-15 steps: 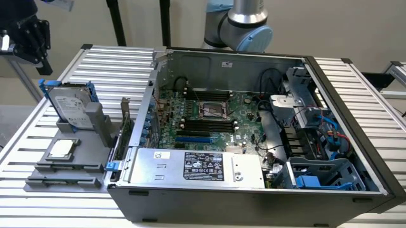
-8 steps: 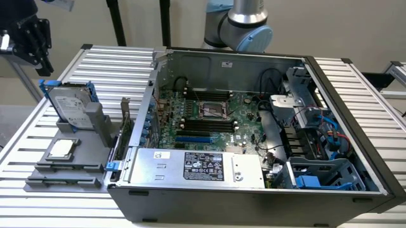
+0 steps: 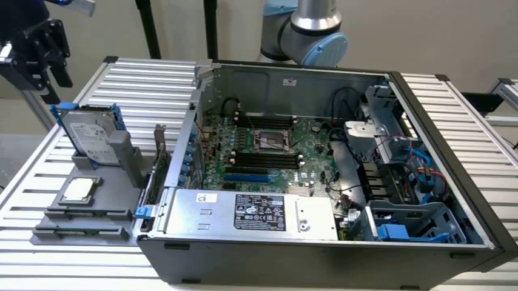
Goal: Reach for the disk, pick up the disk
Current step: 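Pick up the disk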
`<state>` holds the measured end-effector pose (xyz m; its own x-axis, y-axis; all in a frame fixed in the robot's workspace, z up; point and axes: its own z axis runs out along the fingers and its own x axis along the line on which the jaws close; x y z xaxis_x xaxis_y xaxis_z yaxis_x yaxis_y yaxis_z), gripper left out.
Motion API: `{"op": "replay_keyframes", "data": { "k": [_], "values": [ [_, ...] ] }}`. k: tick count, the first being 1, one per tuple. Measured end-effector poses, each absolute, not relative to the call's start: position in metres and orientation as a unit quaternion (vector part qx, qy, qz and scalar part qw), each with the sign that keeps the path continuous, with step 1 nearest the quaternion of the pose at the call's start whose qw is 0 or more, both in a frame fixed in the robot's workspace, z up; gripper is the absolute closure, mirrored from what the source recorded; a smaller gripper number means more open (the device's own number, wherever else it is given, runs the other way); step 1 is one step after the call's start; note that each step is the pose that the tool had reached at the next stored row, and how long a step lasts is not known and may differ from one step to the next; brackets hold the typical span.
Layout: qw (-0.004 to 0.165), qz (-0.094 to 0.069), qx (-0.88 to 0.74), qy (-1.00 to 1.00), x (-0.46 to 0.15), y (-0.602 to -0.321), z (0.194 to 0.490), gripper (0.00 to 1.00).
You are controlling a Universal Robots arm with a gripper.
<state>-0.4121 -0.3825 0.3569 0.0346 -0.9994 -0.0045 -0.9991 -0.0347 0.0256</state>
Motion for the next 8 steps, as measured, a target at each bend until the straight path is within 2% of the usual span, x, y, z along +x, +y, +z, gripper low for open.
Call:
{"op": "replay_keyframes", "data": {
  "k": [1, 8],
  "values": [
    [0.008, -0.011, 0.719, -0.695, -0.412, -0.383, 0.355, 0.46],
    [0.008, -0.010, 0.718, -0.696, -0.412, -0.382, 0.342, 0.46]
  ]
}}
